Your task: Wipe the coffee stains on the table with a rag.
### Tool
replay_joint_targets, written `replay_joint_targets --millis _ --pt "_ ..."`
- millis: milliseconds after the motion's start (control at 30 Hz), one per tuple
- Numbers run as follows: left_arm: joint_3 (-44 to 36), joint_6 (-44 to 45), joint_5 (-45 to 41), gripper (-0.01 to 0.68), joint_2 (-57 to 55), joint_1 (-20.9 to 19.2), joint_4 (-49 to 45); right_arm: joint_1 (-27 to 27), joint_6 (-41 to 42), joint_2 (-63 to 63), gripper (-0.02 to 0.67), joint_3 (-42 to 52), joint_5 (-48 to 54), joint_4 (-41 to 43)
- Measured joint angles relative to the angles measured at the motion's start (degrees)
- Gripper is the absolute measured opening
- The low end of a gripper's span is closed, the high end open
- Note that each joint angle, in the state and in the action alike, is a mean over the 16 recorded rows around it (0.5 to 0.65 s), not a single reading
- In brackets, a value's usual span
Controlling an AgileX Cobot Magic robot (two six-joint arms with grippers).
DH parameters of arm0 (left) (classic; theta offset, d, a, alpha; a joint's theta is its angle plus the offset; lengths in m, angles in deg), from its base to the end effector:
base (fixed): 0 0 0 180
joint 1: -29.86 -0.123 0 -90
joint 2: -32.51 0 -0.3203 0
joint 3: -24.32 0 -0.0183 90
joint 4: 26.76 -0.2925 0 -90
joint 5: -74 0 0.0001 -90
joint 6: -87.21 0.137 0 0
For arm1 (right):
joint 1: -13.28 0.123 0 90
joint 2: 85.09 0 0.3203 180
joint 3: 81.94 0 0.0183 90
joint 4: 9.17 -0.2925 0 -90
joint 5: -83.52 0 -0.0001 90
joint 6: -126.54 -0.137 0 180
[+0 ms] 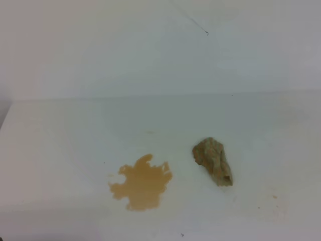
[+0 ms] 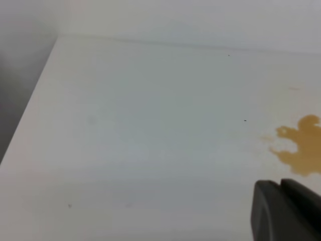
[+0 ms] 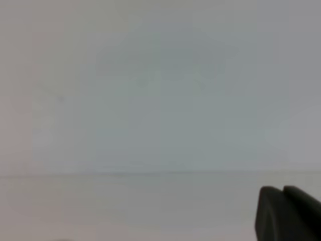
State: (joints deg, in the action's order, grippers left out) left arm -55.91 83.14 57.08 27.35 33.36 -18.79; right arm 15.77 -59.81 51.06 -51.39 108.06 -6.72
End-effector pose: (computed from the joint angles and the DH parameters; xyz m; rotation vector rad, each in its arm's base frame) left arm 0.1043 -0.0119 0.1646 -0.0988 1.7857 -0.2267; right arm 0.1811 0.0054 0.4198 0.0377 1.7265 0.0699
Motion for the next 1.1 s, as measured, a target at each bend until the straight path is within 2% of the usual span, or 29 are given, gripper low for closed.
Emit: replay_joint_targets --millis 400,667,800,1100 --pt "0.0 0.0 0.06 0.001 0.0 0.0 0.0 0.02 19.06 -18.3 -0.001 -4.96 10.42 -13.62" --pt "0.0 0.0 0.11 0.001 0.0 0.0 0.0 1.86 28.3 -33.33 0.021 -11.51 20.59 -16.12" --pt "0.0 0.0 0.11 0.001 0.0 0.0 0.0 4.5 29.17 -40.77 0.079 -16.39 23.24 -15.33" --pt "0.0 0.0 0.11 0.001 0.0 0.0 0.0 13.79 29.9 -56.04 0.286 -26.48 22.21 -14.22"
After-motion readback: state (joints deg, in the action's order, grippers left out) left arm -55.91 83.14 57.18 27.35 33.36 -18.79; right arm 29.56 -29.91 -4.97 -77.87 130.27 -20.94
